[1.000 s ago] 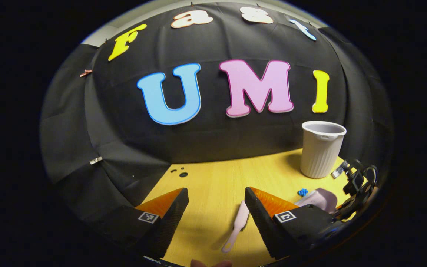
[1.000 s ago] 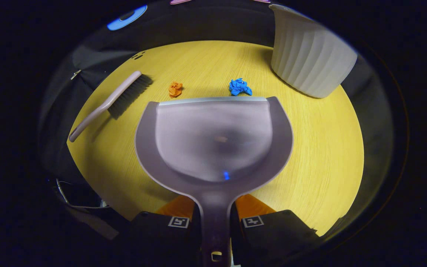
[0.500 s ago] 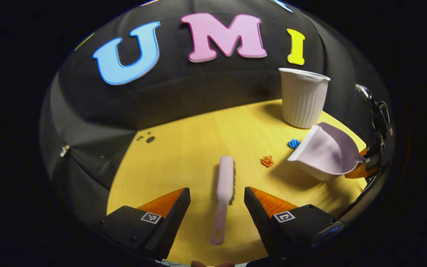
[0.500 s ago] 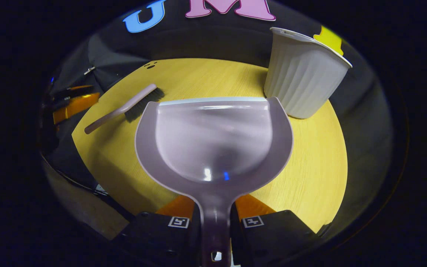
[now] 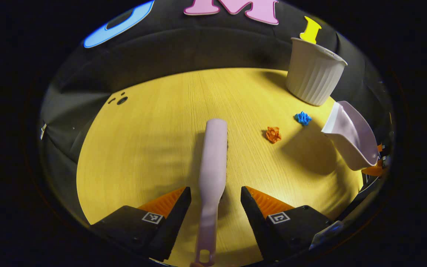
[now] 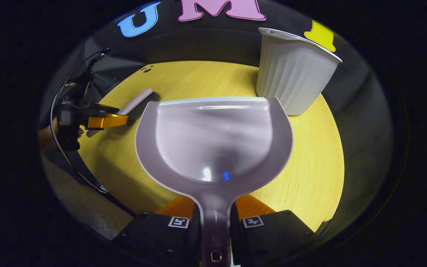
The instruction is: Pick up the small broom and dustpan from the desktop, sweep the trash into the dustpan with the broom, and then empty the trash into the garbage bin.
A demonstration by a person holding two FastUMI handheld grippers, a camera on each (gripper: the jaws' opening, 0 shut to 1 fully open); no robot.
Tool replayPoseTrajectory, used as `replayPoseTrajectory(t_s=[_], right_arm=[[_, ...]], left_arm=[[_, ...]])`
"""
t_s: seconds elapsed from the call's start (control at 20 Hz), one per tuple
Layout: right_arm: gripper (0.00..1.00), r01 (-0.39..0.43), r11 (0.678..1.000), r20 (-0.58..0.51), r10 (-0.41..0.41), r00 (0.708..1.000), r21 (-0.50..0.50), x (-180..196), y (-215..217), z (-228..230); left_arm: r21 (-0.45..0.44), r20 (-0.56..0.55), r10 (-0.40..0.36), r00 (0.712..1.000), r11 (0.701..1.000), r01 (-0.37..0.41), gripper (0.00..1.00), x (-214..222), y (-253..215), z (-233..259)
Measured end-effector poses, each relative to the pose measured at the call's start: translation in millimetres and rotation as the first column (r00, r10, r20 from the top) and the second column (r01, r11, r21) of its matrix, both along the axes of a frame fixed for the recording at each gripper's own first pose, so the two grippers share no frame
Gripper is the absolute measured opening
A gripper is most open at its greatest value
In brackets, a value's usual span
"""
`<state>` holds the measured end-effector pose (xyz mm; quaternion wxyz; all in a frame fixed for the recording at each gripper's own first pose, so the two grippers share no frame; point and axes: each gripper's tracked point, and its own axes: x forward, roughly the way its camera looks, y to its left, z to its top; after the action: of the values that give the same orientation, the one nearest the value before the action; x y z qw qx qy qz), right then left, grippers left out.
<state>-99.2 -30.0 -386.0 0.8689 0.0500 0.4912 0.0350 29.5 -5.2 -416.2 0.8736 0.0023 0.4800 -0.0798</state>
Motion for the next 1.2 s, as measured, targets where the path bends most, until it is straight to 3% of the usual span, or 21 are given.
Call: replayPoseTrajectory(t_s=[0.25,0.3,0.45,0.5,0.6,0.7,0.8,0.85,0.9,0.95,1.2], right_arm=[[0.37,-0.015,1.000,-0.024,0.015,1.000,0.010,-9,4,1],[0.37,-0.019,1.000,-0.031,0.020,0.999,0.015,-11,5,0],[0.37,-0.059,0.998,-0.051,0.060,0.997,0.017,-17,6,1],[0.37,-0.078,0.997,-0.062,0.079,0.995,0.013,-18,4,0],[0.37,-0.104,0.995,-0.100,0.104,0.990,0.000,-25,0,-4],[0.32,-0.123,0.992,-0.141,0.121,0.983,-0.005,-28,-5,-12],[0.37,-0.145,0.989,-0.181,0.143,0.973,0.003,-28,-7,-17],[0.32,-0.156,0.988,-0.198,0.153,0.968,0.003,-28,-9,-19],[0.41,-0.170,0.985,-0.216,0.167,0.962,0.003,-29,-11,-22],[0.37,-0.185,0.983,-0.232,0.180,0.956,0.000,-28,-15,-24],[0.37,-0.248,0.969,-0.287,0.237,0.928,-0.001,-24,-29,-36]], left_arm=[[0.033,-0.024,-0.034,0.999,0.999,0.035,0.78,11,-2,-18],[0.034,-0.030,-0.037,0.999,0.999,0.038,0.65,11,-3,-21],[0.032,-0.035,-0.050,0.998,0.998,0.051,0.48,15,-6,-28],[0.044,-0.032,-0.051,0.998,0.998,0.052,0.36,16,-6,-29],[0.099,-0.016,-0.042,0.999,0.994,0.043,0.30,26,1,-23],[0.108,0.034,-0.072,0.997,0.992,0.068,0.29,43,-9,-8],[0.099,0.078,-0.143,0.987,0.986,0.135,0.29,63,-27,7],[0.109,0.087,-0.173,0.981,0.980,0.164,0.29,71,-34,12],[0.123,0.086,-0.199,0.976,0.975,0.188,0.28,79,-41,15],[0.133,0.082,-0.219,0.972,0.969,0.207,0.28,86,-49,13],[0.137,0.021,-0.271,0.962,0.954,0.266,0.29,98,-81,-8]])
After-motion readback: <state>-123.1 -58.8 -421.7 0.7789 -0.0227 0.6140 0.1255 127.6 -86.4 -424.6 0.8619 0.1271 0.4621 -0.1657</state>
